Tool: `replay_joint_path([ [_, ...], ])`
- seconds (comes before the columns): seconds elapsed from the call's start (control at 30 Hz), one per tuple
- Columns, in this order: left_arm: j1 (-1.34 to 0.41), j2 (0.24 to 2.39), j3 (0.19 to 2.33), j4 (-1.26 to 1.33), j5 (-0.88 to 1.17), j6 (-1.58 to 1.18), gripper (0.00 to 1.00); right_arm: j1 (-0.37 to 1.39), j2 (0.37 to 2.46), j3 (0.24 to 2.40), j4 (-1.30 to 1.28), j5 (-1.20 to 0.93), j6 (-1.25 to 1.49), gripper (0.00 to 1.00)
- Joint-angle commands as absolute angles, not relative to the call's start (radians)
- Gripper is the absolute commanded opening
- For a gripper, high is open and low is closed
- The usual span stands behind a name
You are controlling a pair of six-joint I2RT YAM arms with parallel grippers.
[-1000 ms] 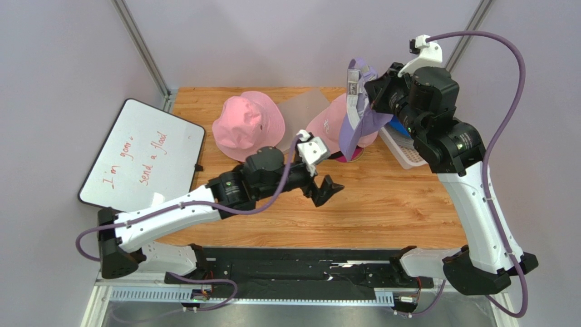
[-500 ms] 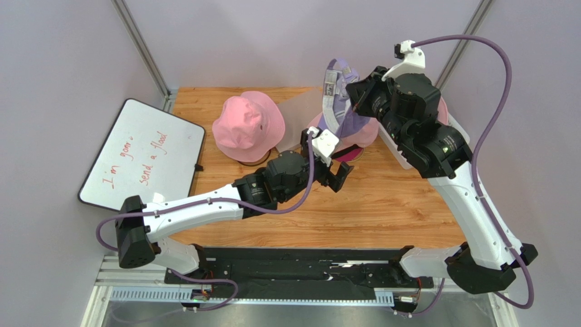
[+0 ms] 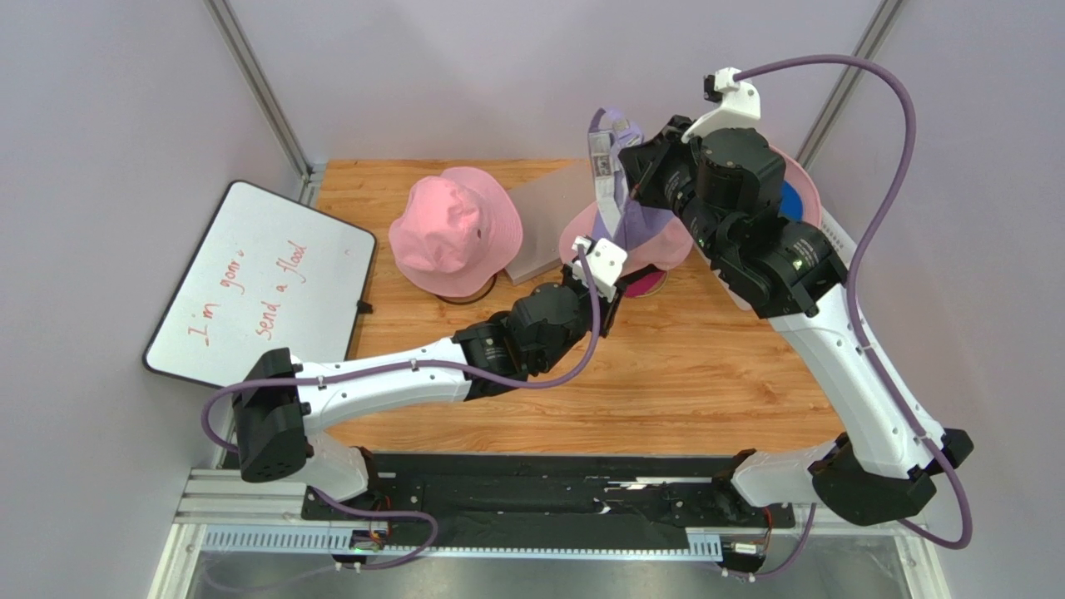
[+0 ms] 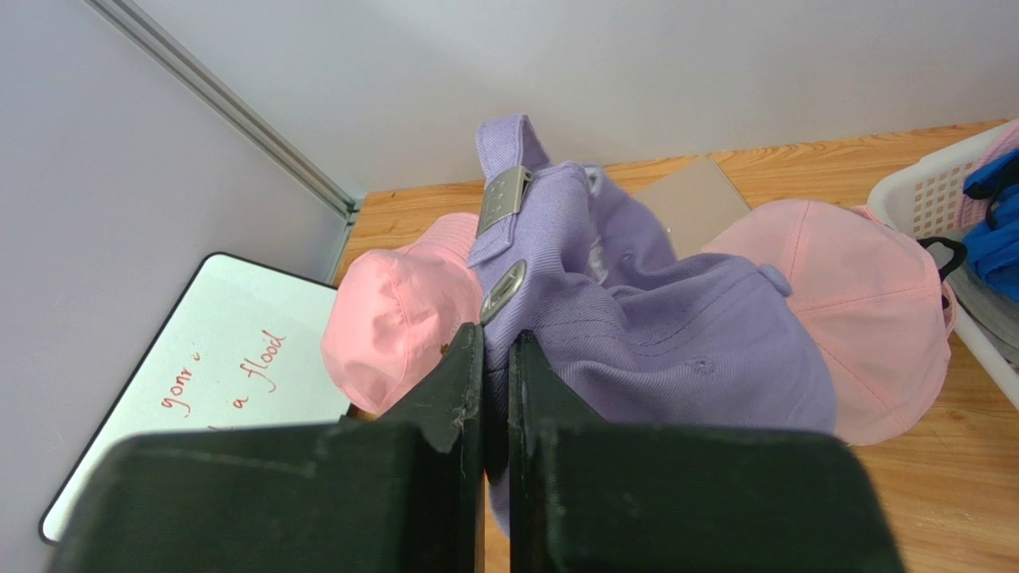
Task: Stack the hats
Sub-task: Stack the hat on the hat.
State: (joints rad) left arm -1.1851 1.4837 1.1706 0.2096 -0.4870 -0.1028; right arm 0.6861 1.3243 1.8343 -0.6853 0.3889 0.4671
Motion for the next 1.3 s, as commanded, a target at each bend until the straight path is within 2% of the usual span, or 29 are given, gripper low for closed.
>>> replay_joint_path([
  [0.0,-1.187,1.464,1.138,0.288,-0.552,-0.115,0.23,0.692,1.319,1.879,-0.63,0.434,0.465,0.0],
  [0.13,-1.187,1.399,1.08,0.353,-0.517,-0.111,0.01,0.692,1.312,1.847,-0.629,0.457,0.453,0.0],
  [0.27,-1.186,1.322,1.045,0.339,-0.367,-0.052,0.0,0.68,1.327,1.827,-0.637,0.497,0.423,0.0],
  [0.33,-1.18,1.269,1.042,0.276,-0.197,-0.028,0.0,0.64,1.338,1.838,-0.66,0.474,0.413,0.0],
  [0.37,-1.174,1.249,1.039,0.247,-0.154,-0.031,0.0,0.621,1.344,1.839,-0.666,0.451,0.394,0.04],
  [0.43,-1.135,1.181,1.035,0.169,0.032,-0.05,0.0,0.553,1.342,1.845,-0.669,0.31,0.356,0.19],
  [0.47,-1.12,1.136,1.031,0.147,0.091,-0.079,0.0,0.525,1.339,1.847,-0.669,0.246,0.312,0.46],
  [0.5,-1.102,1.115,1.035,0.094,0.206,-0.09,0.0,0.497,1.33,1.85,-0.667,0.095,0.29,0.6],
  [0.57,-1.059,1.069,1.061,-0.034,0.296,-0.095,0.0,0.413,1.316,1.855,-0.669,-0.041,0.273,0.8],
  [0.6,-1.048,1.056,1.069,-0.076,0.34,-0.092,0.0,0.358,1.292,1.856,-0.667,-0.154,0.255,0.83],
  [0.67,-1.011,1.017,1.075,-0.141,0.376,-0.101,0.0,0.307,1.266,1.858,-0.666,-0.239,0.252,0.87],
  [0.87,-0.858,0.936,1.051,-0.229,0.678,-0.207,0.0,0.082,1.201,1.803,-0.605,-0.631,0.308,0.88],
  [0.9,-0.824,0.931,1.052,-0.238,0.759,-0.219,0.0,0.027,1.194,1.745,-0.548,-0.772,0.331,0.87],
  [1.0,-0.79,0.916,1.055,-0.256,0.888,-0.255,0.0,0.009,1.14,1.584,-0.422,-0.956,0.384,0.86],
  [1.27,-0.735,0.897,1.089,-0.307,1.066,-0.265,0.0,0.009,1.02,1.307,-0.336,-1.094,0.4,0.82],
])
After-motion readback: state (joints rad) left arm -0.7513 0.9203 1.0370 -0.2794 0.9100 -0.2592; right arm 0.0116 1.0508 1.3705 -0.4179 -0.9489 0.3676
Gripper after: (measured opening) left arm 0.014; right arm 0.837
